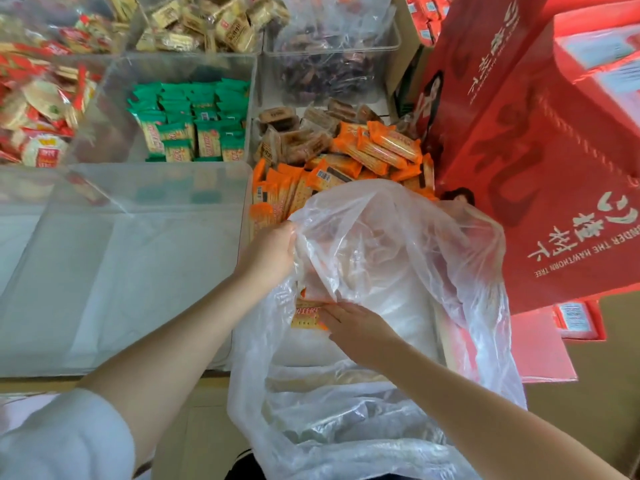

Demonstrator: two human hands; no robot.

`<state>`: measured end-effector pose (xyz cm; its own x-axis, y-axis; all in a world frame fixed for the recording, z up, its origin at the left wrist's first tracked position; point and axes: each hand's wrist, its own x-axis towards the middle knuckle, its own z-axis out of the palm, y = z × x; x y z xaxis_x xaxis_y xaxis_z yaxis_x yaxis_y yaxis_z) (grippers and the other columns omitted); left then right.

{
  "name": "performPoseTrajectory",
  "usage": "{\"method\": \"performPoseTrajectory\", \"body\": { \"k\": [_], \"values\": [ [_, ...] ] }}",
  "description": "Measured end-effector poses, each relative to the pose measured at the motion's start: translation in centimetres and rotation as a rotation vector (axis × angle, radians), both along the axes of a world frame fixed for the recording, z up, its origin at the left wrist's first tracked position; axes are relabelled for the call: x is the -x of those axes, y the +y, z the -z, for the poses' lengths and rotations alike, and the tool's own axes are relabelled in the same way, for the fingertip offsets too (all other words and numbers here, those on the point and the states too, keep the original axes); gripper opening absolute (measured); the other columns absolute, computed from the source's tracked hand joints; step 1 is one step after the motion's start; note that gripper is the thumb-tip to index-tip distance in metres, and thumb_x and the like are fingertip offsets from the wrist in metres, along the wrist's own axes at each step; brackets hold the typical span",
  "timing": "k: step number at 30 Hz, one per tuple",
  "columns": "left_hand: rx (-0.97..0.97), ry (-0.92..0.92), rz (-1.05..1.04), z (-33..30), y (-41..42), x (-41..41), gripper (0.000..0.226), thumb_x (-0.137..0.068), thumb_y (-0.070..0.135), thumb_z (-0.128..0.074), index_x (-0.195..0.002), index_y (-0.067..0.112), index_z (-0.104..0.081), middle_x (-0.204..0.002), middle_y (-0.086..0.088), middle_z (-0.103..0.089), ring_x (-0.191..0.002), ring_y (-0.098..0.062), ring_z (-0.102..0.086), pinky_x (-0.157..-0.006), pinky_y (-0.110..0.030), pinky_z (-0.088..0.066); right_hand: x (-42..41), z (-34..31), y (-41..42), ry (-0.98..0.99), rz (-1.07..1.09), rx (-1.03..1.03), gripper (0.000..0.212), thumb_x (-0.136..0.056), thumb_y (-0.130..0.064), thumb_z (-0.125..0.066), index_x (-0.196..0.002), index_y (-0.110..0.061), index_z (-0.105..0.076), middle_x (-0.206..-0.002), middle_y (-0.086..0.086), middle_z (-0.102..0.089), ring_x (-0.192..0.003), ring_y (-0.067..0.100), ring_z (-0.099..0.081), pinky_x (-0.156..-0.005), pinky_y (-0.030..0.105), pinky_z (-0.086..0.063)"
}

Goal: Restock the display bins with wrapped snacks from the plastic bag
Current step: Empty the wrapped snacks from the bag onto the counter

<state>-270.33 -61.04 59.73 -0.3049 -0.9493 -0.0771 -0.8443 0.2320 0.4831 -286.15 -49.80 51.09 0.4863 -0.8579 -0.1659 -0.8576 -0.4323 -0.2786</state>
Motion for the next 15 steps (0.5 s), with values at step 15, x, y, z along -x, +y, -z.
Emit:
{"method": "performPoseTrajectory", "body": {
  "k": [15],
  "values": [
    [-0.164, 0.028, 0.203, 0.2, 0.6, -0.1, 0.02, -0.098, 0.016, -0.037, -0.092, 0.004, -0.053, -0.086, -0.011, -0.056, -0.074, -0.028, -0.054, -0.066, -0.041, -0.043, -0.9, -2.2, 1.6, -0.151, 0.212, -0.068, 0.052, -0.081, -0.033, -0.057, -0.13, -0.023, -0.043, -0.111, -0.001, -0.061, -0.1, 0.022, -0.057, -0.076, 0.031, -0.047]
  ]
}}
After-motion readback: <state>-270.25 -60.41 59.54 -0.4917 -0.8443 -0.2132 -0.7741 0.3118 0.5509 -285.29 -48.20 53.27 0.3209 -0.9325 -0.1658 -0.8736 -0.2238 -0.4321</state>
